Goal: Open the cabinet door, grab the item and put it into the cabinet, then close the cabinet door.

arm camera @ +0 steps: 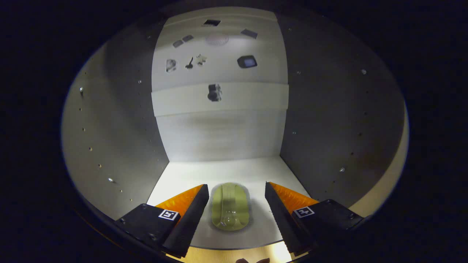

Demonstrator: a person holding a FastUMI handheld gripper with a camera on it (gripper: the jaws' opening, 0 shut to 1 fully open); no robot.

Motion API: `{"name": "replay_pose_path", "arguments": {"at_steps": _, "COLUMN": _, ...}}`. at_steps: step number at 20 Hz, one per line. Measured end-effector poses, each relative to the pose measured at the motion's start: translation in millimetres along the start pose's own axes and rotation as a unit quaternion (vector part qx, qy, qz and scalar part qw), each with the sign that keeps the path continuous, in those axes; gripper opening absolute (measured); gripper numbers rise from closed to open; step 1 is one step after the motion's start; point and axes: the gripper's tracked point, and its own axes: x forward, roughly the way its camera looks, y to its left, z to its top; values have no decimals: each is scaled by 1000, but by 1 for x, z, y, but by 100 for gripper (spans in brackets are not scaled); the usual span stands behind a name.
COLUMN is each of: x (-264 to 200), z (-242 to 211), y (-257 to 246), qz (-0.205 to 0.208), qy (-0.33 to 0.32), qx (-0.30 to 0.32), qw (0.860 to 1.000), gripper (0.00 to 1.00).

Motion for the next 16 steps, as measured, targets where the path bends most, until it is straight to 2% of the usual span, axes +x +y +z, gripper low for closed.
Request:
{"name": "replay_pose_path", "arguments": {"at_steps": 4, "x": -46, "z": 35, "y": -4, "qz": 3, "qy": -62, "qx": 4, "qw": 998, "gripper": 98}}
{"name": "replay_pose_path", "arguments": {"at_steps": 8, "x": -111, "z": 59, "y": -7, "qz": 8, "qy": -127, "qx": -1, "qw": 992, "gripper": 98}}
{"name": "replay_pose_path", "arguments": {"at_steps": 13, "x": -197, "z": 65, "y": -19, "qz": 6, "qy": -181, "qx": -24, "qw": 983, "gripper": 98}}
{"name": "replay_pose_path", "arguments": {"at_steps": 16, "x": -247, "z": 56, "y": -29, "qz": 6, "qy": -188, "qx": -19, "qw": 982, "gripper": 98}}
